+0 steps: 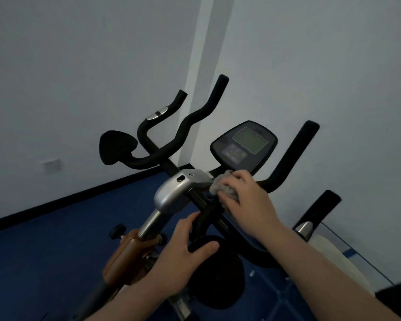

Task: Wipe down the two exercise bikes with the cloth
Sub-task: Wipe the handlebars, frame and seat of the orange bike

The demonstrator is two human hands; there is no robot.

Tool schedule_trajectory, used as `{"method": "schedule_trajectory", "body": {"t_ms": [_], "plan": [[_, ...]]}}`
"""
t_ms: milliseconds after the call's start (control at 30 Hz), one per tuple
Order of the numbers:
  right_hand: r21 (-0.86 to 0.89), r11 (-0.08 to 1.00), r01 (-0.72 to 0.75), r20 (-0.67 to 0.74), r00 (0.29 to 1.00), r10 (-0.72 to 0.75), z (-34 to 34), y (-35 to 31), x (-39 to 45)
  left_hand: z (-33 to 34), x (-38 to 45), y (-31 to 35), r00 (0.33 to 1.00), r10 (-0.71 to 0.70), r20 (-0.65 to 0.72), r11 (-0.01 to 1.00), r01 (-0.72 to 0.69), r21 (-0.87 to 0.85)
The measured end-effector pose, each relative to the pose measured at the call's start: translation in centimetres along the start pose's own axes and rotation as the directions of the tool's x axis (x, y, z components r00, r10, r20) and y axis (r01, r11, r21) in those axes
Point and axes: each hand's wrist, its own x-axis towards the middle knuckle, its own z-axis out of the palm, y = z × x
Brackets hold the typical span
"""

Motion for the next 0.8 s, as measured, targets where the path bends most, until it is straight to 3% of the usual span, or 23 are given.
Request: {"method": "schedule_trajectory", "body": {"t_ms": [100,167,267,367,433,500,600,733,800], "plan": [[-0.017,0.991,0.133,0.085,0.988,-0.131,-0.1,0.0,-0.8,0.0,0.1,0.0,1.0,0.009,0.004,1.0,-0.009,0.0],[-0.096,0.995,0.036,0.003,0.999,-0.036,-1.4,1.6,-0.1,-0.1,0.1,0.0,1.0,0.012,0.011,1.0,-0.012,-0.002],[0.022,0.986,-0.165,-0.145,0.975,0.166,-1.4,1.5,0.0,-0.1,0.0,0.1,1.0,0.021,0.006,1.0,-0.021,-0.011],[0.023,1.0,-0.015,-0.046,0.999,0.016,1.0,-0.3,-1.5,0.0,0.0,0.1,1.0,0.023,-0.006,0.999,-0.023,-0.035],[0.003,1.0,0.008,0.0,1.0,-0.008,0.4,0.3,-1.4,0.0,0.0,0.1,1.0,0.025,-0.002,0.999,-0.025,-0.039],[-0.002,0.997,-0.081,-0.08,0.994,0.081,-0.9,1.6,-0.9,0.0,0.0,0.1,1.0,0.026,0.011,0.999,-0.026,-0.025],[0.123,0.972,-0.203,-0.182,0.958,0.223,0.0,1.0,-1.2,0.1,0.0,0.0,0.999,0.031,0.009,0.999,-0.031,-0.019],[0.162,0.985,-0.054,-0.074,0.995,0.067,1.7,-0.6,-2.3,0.2,0.0,-0.1,0.999,0.039,-0.027,0.999,-0.04,-0.018],[0.148,0.987,-0.058,-0.053,0.996,0.066,-0.1,1.0,-1.6,0.1,0.0,-0.1,0.999,0.035,-0.013,0.999,-0.035,-0.015]]}}
